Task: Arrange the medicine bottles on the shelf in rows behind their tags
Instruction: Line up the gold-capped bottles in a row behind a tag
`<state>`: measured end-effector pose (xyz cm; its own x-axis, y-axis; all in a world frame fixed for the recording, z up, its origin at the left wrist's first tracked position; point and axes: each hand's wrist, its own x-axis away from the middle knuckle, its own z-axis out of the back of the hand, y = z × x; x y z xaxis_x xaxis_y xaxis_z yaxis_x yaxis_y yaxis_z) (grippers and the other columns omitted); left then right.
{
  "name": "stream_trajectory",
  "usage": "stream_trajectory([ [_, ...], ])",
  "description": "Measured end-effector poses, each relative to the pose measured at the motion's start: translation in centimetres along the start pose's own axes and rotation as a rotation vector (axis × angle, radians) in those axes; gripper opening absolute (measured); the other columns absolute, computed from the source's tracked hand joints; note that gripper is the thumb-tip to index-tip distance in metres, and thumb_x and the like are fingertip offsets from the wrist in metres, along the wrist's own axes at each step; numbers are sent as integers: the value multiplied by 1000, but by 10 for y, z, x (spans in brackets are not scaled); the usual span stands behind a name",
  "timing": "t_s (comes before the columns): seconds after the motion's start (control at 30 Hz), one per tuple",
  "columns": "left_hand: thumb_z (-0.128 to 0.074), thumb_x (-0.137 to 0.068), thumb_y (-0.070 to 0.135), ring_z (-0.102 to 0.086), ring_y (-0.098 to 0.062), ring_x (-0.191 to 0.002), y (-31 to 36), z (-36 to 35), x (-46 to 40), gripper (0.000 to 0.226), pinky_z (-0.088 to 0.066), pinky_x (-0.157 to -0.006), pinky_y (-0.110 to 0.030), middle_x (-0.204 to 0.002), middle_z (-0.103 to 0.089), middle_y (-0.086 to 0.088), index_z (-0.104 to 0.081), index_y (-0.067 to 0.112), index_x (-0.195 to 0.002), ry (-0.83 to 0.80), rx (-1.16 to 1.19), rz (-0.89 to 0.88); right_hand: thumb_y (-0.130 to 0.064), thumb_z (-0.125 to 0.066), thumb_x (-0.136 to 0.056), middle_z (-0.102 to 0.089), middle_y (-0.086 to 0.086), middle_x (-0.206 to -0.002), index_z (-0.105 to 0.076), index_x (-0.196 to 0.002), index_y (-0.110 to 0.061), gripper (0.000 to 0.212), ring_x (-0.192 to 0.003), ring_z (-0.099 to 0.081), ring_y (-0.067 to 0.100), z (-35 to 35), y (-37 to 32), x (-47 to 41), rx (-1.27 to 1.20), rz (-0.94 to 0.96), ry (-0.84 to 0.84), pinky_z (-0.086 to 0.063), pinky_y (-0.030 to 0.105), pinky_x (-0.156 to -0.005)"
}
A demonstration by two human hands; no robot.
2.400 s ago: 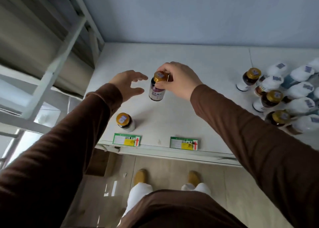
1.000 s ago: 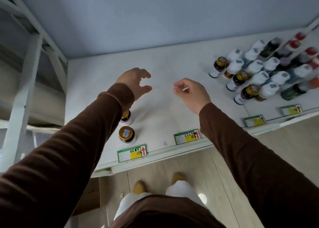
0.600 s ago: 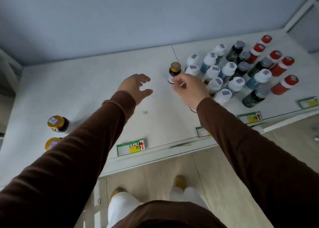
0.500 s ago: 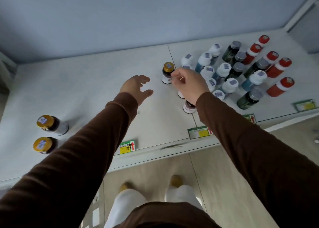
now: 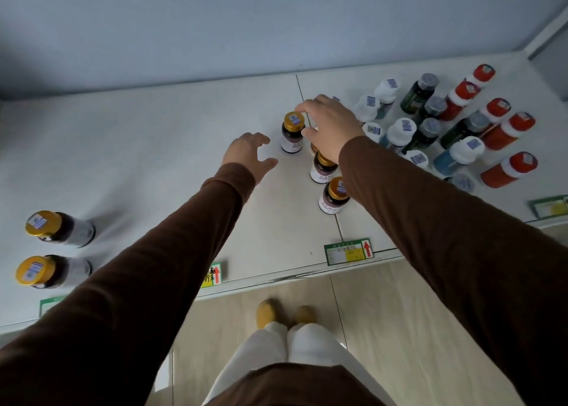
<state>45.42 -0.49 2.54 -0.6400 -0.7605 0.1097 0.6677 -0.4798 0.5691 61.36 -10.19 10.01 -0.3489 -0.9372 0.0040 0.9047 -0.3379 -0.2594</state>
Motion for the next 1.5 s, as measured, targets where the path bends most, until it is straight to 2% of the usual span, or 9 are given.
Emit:
stream_trajectory([
  [0.2, -71, -80, 36, -53, -25, -113, 3, -23, -18, 53, -44, -99, -39, -125, -59, -5, -56, 19, -128, -7, 27, 22, -17, -60, -93, -49, 8, -137, -44, -142, -24, 52, -123, -47, 29, -10, 4, -27, 80, 126, -189, -40, 41, -100],
  [0.4, -73, -74, 40, -54, -23, -96, 22, -43, -35, 47, -44, -83, -33, -106, -65, -3, -60, 19, -114, 75, 122, 83, -19, -59, -93, -55, 8, -124, -50, -133, -22, 41, -115, -51, 28, -12, 12, -44, 56, 165, -199, -40, 37, -91],
  [0.53, -77, -76, 26, -64, -11, -89, 22, -32, -27, 39, -51, -80, -25, -100, -68, 7, -58, 23, -109, 34, 555, 122, -26, -60, -93, -60, 6, -124, -55, -130, -20, 38, -112, -55, 24, 4, 20, -50, -193, 63, -183, -39, 29, -88],
  [0.7, -67, -86, 20, -65, -19, -104, 23, 4, -9, 37, -51, -95, -30, -112, -69, -9, -61, 6, -121, -237, 1109, 89, -45, -64, -88, -69, 2, -105, -68, -115, -17, 39, -95, -65, 18, 30, 22, -52, -509, -18, -150, -51, 33, -87],
  [0.8, -60, -91, 27, -62, -28, -113, 23, 19, 0, 41, -50, -98, -33, -113, -68, -19, -59, 4, -125, -373, 1331, 91, -53, -69, -83, -66, -5, -79, -70, -96, -14, 41, -67, -60, 11, 37, 15, -49, -715, -61, -124, -53, 30, -70],
  [0.9, -57, -92, 30, -62, -29, -114, 23, 26, 8, 47, -51, -97, -33, -113, -67, -22, -56, 0, -128, -404, 1411, 96, -56, -72, -78, -64, -7, -72, -67, -93, -11, 48, -58, -55, 7, 39, 7, -46, -792, -74, -107, -48, 23, -58],
  [1.1, -62, -88, 19, -62, -26, -113, 13, 50, 24, 36, -48, -100, -33, -114, -66, -11, -60, 6, -121, -274, 1240, 71, -47, -72, -82, -67, -3, -82, -70, -102, -16, 37, -65, -59, 8, 40, -17, -43, -823, 6, -159, -52, 23, -63],
  [1.33, -75, -77, 4, -68, -19, -92, -31, 117, 51, 39, -54, -88, -34, -105, -68, -3, -58, 9, -112, -25, 682, 74, -35, -77, -80, -70, -4, -97, -72, -111, -17, 37, -92, -65, 14, 28, -100, -40, -701, 140, -112, -54, 38, -92],
  [1.5, -76, -78, 11, -59, -16, -108, -113, 186, 75, 45, -48, -92, -30, -112, -63, 8, -61, 22, -119, -22, 234, 72, -41, -76, -78, -71, -3, -102, -70, -106, -19, 36, -95, -65, 16, 2, -191, -38, -574, 193, -85, -53, 37, -89],
])
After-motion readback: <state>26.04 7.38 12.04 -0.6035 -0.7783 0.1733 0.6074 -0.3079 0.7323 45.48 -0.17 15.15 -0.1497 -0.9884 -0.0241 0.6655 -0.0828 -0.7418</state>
